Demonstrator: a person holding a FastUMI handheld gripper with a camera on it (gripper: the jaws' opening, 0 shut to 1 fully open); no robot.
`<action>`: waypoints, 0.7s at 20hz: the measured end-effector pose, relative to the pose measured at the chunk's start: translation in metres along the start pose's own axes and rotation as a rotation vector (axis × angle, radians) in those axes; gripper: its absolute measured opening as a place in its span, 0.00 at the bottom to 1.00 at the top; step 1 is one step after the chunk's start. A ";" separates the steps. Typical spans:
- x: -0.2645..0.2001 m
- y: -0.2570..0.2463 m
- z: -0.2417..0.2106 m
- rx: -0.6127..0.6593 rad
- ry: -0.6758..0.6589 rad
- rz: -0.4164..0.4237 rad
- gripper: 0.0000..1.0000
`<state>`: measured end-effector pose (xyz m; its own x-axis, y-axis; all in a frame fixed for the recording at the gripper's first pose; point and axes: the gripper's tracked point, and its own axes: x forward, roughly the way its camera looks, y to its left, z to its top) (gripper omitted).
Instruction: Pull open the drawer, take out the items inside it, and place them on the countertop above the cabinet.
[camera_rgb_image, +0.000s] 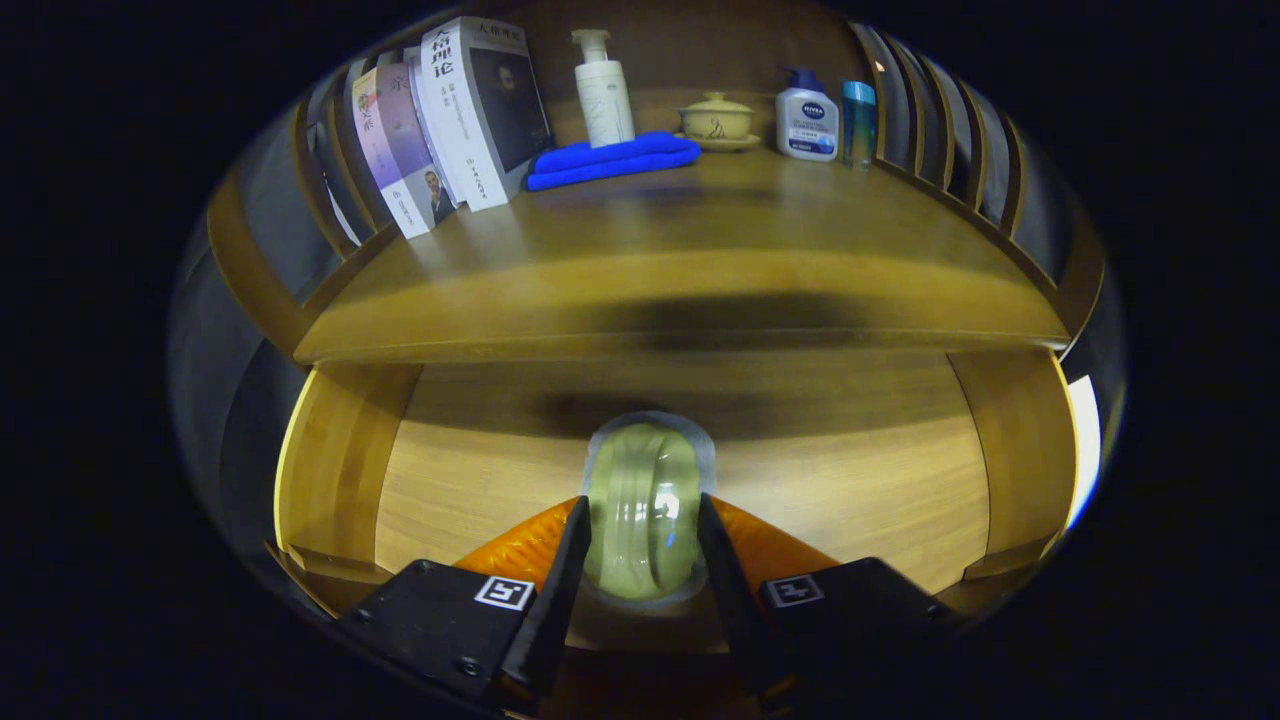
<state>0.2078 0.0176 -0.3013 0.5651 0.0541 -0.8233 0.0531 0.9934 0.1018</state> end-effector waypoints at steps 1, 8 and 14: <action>0.002 0.000 0.003 0.004 -0.006 0.002 0.50; -0.014 -0.004 -0.008 0.045 -0.013 0.052 0.21; -0.058 -0.015 -0.005 0.099 -0.090 0.100 0.21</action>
<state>0.1702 0.0004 -0.2581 0.6431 0.1385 -0.7532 0.0709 0.9685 0.2386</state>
